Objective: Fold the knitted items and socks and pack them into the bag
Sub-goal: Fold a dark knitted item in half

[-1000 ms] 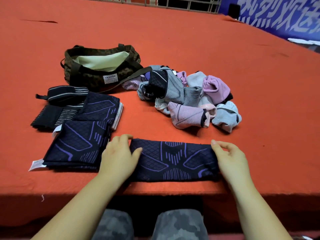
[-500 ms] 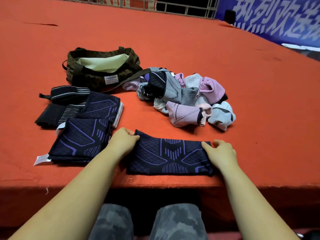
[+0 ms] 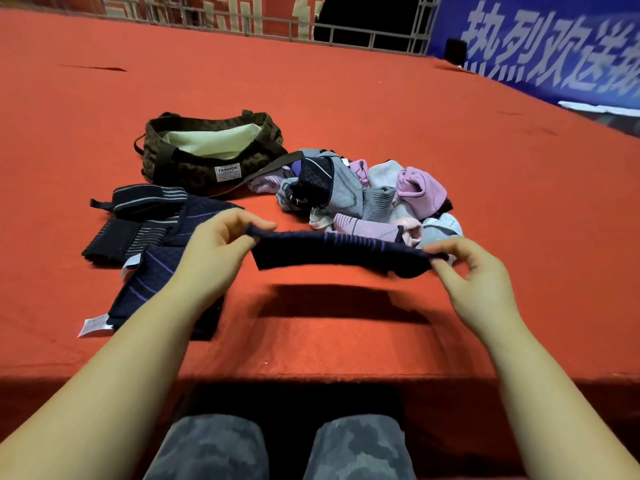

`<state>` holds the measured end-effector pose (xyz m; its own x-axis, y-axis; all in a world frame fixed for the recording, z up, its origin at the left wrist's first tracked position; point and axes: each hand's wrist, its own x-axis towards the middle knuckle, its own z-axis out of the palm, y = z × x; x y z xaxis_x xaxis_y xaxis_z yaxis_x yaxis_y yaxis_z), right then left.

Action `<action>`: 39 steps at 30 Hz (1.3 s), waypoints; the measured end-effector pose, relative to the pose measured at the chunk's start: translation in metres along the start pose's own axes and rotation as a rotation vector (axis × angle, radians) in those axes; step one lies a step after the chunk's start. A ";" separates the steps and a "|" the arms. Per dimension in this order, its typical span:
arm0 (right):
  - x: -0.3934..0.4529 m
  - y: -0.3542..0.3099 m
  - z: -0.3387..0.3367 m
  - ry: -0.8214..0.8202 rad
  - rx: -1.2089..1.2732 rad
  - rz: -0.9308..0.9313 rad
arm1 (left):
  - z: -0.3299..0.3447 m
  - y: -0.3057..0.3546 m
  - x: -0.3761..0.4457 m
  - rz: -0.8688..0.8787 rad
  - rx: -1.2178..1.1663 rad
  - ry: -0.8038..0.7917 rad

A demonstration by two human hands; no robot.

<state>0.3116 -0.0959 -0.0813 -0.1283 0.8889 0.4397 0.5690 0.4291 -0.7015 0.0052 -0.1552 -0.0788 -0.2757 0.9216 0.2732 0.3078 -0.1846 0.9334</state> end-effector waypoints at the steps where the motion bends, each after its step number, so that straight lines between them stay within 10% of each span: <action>1: -0.008 0.002 0.001 0.000 -0.080 -0.043 | -0.004 -0.004 -0.005 0.027 0.079 -0.041; 7: -0.077 0.044 0.033 -0.188 -0.375 -0.067 | -0.001 -0.038 -0.048 -0.125 0.737 -0.578; 17: -0.020 0.012 0.083 -0.261 -0.344 -0.175 | 0.089 -0.034 -0.014 0.137 0.770 -0.394; 32: -0.001 0.079 0.045 -0.261 -0.310 0.212 | 0.125 -0.073 0.016 -0.079 0.602 -0.228; 39: 0.000 0.061 0.032 -0.018 -0.257 0.238 | 0.126 -0.072 0.016 -0.076 0.612 -0.223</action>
<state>0.3205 -0.0651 -0.1417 0.0193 0.9629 0.2693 0.7700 0.1575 -0.6183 0.0933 -0.0844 -0.1712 -0.1419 0.9852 0.0960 0.7755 0.0504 0.6293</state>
